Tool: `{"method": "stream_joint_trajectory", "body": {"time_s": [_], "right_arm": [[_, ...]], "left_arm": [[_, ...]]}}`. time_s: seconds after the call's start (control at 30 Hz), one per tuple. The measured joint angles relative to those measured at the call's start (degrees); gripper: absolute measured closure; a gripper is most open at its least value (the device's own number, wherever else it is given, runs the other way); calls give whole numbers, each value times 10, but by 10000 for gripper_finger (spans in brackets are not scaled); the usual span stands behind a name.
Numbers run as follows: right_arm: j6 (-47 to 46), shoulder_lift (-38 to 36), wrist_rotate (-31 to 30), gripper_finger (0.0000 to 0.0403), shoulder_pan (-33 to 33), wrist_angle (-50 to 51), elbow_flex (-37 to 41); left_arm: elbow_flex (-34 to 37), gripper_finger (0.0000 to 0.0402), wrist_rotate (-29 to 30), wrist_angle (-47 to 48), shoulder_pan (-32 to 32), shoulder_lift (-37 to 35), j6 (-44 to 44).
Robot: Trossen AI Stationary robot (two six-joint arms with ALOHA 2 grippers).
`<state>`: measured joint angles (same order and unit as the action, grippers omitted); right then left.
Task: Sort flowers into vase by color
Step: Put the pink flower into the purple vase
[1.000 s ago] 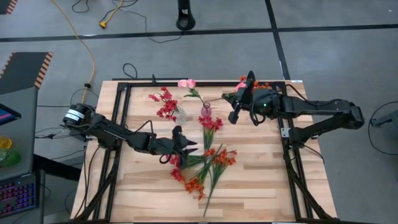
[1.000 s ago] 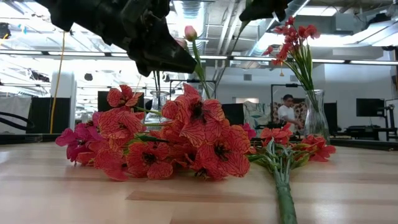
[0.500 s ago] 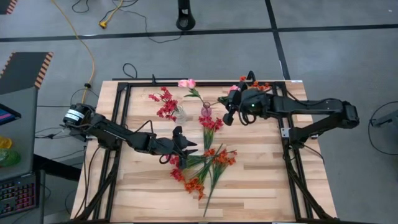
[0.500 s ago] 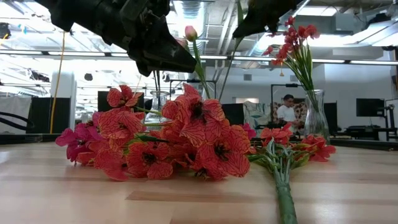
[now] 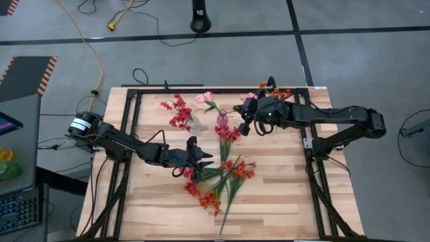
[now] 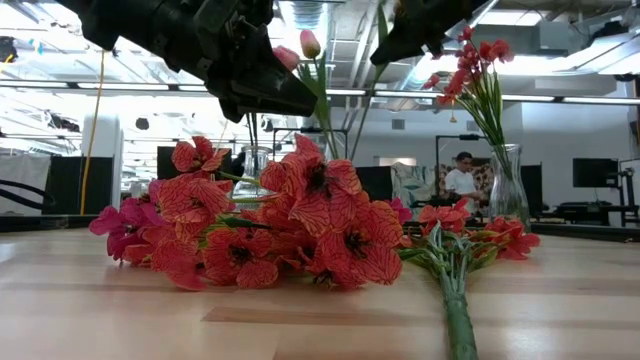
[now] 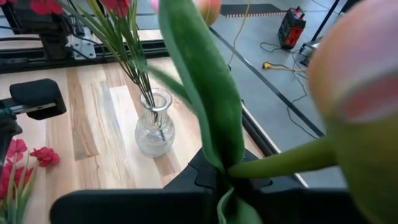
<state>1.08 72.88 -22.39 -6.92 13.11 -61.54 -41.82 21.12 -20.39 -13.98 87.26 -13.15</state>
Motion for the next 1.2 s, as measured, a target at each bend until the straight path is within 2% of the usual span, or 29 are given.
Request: {"method": "stream_joint_trajectory", "body": {"time_s": [0.23,0.53,0.73,1.2], "right_arm": [[0,0,0,325,0,-18,0],[-2,0,-1,260,-8,-24,0],[-3,0,-1,231,-24,-27,0],[-26,48,0,221,-37,-91,1]], "left_arm": [[0,304,0,-1,0,0,0],[0,304,0,-1,0,0,-2],[0,304,0,-1,0,0,-11],[0,304,0,-2,0,0,-13]]}}
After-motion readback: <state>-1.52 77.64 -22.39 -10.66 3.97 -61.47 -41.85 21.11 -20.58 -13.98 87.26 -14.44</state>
